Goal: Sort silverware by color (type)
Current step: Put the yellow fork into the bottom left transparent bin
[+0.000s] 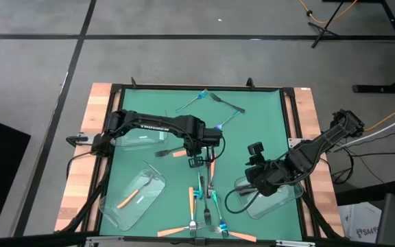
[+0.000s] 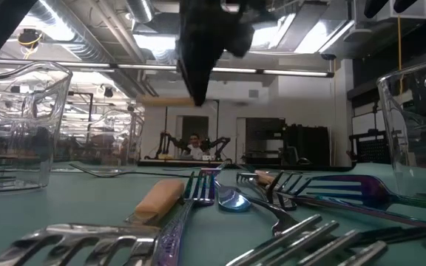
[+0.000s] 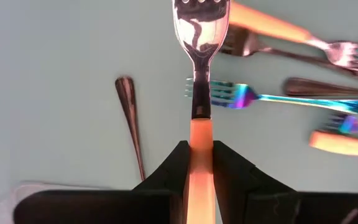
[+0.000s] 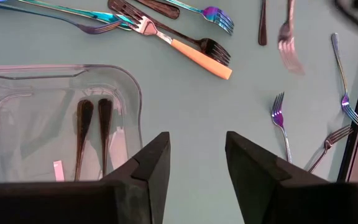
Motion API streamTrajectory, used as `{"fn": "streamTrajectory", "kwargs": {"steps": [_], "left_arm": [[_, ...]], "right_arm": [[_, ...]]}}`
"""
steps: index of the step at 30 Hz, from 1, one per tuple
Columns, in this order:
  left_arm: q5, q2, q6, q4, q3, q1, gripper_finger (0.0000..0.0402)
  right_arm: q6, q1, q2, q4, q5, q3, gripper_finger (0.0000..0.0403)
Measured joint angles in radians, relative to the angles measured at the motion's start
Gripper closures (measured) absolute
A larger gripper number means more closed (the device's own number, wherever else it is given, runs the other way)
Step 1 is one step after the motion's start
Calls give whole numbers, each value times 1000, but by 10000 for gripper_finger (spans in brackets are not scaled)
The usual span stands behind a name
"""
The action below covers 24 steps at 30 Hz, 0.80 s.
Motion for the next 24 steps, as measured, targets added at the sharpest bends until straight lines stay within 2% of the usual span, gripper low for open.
{"fn": "streamTrajectory", "kwargs": {"steps": [5,12,17,24], "left_arm": [[0,0,-13,-109,119,-40,358],[-4,0,-119,-240,265,-117,357],[-3,-1,-204,-237,323,-191,357],[-15,-2,-379,-237,330,-304,356]], "right_arm": [[0,0,0,0,0,0,256],[0,0,0,0,0,0,256],[0,0,0,1,0,0,256],[0,0,0,9,0,0,256]]}}
